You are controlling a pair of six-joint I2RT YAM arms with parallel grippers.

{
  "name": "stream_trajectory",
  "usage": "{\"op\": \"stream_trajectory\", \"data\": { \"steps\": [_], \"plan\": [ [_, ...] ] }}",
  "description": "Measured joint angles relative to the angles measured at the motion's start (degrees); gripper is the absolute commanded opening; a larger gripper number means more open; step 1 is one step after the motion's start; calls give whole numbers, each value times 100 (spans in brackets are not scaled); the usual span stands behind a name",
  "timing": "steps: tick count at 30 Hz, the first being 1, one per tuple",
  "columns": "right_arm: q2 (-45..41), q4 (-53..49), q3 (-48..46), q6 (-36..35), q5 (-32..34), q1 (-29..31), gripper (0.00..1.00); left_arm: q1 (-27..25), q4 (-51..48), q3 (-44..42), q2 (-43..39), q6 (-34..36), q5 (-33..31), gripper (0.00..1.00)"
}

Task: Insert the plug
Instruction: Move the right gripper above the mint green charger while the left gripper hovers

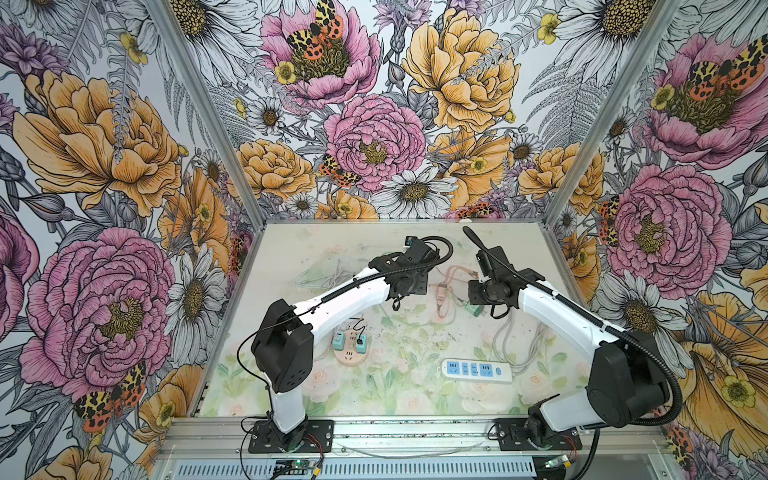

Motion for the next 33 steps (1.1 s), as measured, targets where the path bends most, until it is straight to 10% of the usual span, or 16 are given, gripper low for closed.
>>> {"op": "stream_trajectory", "data": {
  "steps": [19,26,33],
  "plan": [
    [109,57,-223,-210,579,-4,49,553,308,2321,2793,960,570,39],
    [144,59,-391,-210,590,-42,49,601,315,3088,3281,1180,638,7],
    [361,85,-507,-212,625,-70,49,605,348,3681,3386,1298,964,7]
  ]
}}
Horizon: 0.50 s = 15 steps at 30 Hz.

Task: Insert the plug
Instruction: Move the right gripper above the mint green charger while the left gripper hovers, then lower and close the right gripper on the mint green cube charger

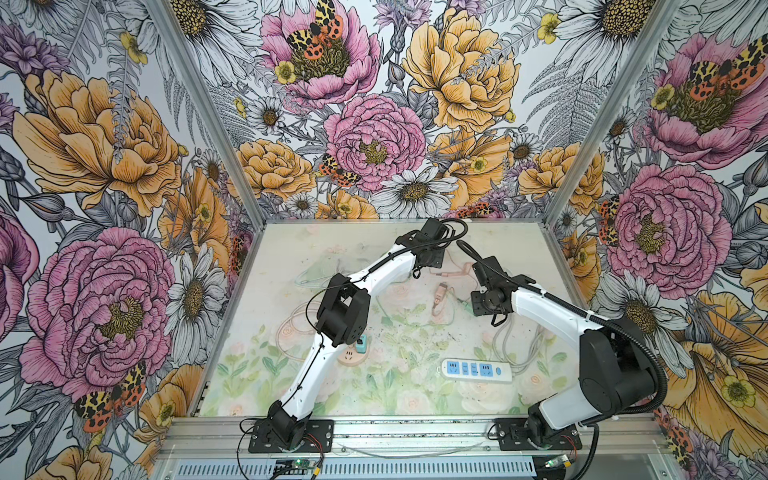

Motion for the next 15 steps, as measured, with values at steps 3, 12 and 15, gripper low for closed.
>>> {"op": "stream_trajectory", "data": {
  "steps": [3,12,15],
  "plan": [
    [114,68,-15,-4,-4,-9,49,0,42,35,0,0,168,8],
    [431,256,-125,-35,-61,-48,49,0,31,33,0,4,461,8],
    [520,358,-125,-37,-118,-72,49,0,33,2,0,2,501,8]
  ]
}}
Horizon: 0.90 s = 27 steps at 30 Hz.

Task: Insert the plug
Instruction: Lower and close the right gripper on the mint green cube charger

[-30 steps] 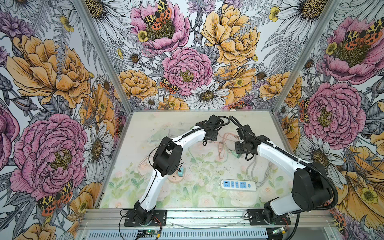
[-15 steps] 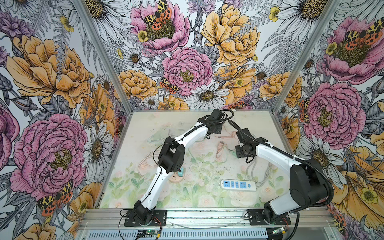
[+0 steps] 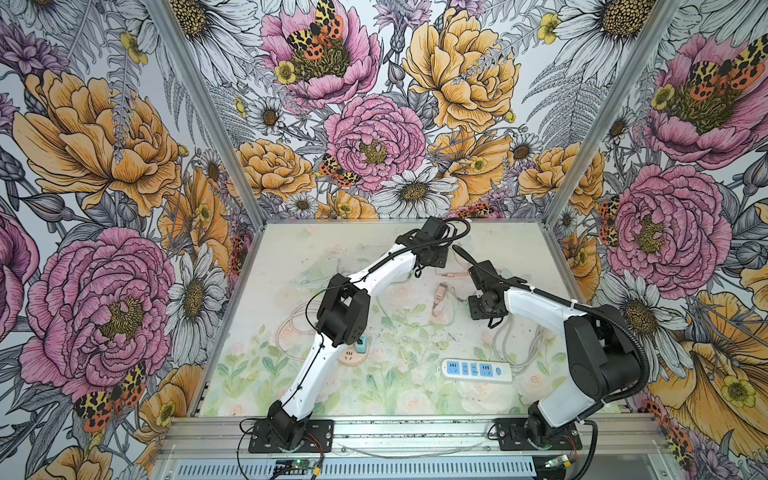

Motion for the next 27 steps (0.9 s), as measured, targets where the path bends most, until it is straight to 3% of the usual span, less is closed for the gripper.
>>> {"op": "stream_trajectory", "data": {
  "steps": [13,27],
  "plan": [
    [210,127,81,-151,-107,-22,55,59,-7,-595,-22,-7,50,15],
    [511,236,417,-431,-269,-39,63,103,-13,-614,-31,-7,308,17]
  ]
}}
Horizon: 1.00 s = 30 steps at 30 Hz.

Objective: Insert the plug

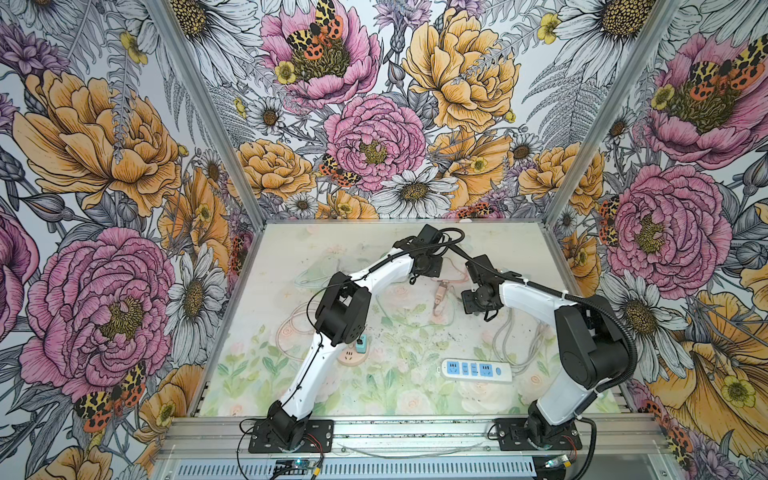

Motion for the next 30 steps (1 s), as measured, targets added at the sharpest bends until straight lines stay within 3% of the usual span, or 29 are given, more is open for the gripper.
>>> {"op": "stream_trajectory", "data": {
  "steps": [18,26,30],
  "plan": [
    [149,44,103,-109,-522,-184,55,4,0,-15,-15,-2,59,17],
    [140,105,94,-107,-704,-188,35,4,-7,-20,-151,-22,81,17],
    [13,127,-39,-96,-748,-186,30,4,-7,-52,-297,-42,81,21]
  ]
}}
